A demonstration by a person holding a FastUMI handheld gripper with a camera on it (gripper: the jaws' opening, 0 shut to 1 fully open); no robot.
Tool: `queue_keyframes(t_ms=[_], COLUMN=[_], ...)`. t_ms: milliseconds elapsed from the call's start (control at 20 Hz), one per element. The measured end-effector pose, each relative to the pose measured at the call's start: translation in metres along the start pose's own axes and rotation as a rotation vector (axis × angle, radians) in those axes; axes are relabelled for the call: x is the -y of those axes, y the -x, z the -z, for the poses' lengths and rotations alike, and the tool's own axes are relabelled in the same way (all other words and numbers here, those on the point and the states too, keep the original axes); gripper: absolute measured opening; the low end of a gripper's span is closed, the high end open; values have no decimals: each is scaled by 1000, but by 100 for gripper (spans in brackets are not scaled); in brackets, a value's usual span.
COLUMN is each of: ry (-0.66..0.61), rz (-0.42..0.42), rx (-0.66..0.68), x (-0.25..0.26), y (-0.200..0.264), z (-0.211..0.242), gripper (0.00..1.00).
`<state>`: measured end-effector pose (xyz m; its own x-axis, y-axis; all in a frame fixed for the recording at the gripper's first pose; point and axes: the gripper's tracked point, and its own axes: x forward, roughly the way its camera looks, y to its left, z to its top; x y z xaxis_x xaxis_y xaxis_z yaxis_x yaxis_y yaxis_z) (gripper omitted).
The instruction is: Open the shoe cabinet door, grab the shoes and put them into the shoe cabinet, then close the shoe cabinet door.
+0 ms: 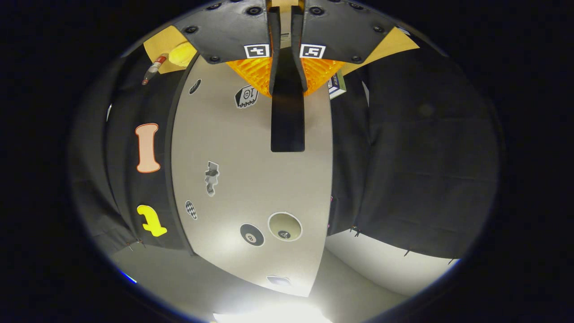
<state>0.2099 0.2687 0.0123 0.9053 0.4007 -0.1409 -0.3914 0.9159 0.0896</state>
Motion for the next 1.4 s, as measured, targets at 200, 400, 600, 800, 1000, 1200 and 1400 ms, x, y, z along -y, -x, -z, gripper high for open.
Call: queue_keyframes(t_ms=[200,400,600,800,1000,1200,1400], ry=[21,22,45,81,119,80,-19], rz=[17,36,96,178,292,365,346], rx=[0,5,13,28,30,37,48], x=[11,23,48,82,124,159,177], y=[15,27,41,61,79,94,98], z=[-1,-1,-2,-4,-5,-3,3], gripper=[10,10,10,9,9,4,2])
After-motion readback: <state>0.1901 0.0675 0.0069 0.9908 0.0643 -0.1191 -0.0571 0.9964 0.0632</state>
